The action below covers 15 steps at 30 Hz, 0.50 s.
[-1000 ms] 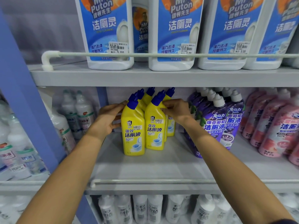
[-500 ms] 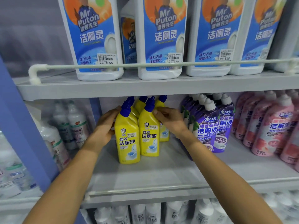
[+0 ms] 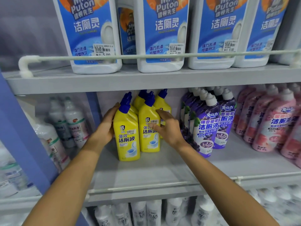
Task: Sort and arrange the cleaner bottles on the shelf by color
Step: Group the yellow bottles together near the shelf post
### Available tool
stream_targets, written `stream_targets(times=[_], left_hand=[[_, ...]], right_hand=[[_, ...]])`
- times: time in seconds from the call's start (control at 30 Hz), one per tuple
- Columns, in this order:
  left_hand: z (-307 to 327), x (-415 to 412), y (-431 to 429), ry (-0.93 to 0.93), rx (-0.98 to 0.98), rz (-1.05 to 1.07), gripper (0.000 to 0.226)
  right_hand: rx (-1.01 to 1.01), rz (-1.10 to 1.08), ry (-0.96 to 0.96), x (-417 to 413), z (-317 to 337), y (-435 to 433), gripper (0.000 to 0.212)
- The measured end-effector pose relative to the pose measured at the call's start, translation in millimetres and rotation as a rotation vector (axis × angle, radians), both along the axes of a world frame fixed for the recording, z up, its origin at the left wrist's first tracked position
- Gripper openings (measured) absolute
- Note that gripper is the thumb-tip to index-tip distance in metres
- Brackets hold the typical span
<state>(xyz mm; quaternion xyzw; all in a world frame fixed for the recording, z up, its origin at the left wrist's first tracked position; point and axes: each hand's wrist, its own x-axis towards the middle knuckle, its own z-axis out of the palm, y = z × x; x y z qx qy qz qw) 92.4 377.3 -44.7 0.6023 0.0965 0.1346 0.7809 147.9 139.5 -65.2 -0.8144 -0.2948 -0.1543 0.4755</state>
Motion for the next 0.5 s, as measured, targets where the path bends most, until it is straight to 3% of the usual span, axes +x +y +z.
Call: stream_targets(times=[0.17, 0.3, 0.4, 0.5], left_hand=[[3.2, 3.5, 9.2, 0.077, 0.022, 0.021, 0.072], [-1.5, 26.9, 33.8, 0.070, 0.029, 0.107, 0.089], [32.8, 20.1, 15.5, -0.005, 0.140, 0.142, 0.063], [61.2, 35.8, 5.7, -0.029, 0.282, 0.128, 0.037]], right_hand=[[0.000, 0.037, -0.004, 0.6, -0.8, -3.1, 0.067], [0.083, -0.051, 0.070, 13.2, 16.0, -8.3, 0.048], [0.153, -0.214, 0.011, 42.3, 39.1, -8.2, 0.036], [-0.120, -0.239, 0.070, 73.7, 62.4, -4.3, 0.047]])
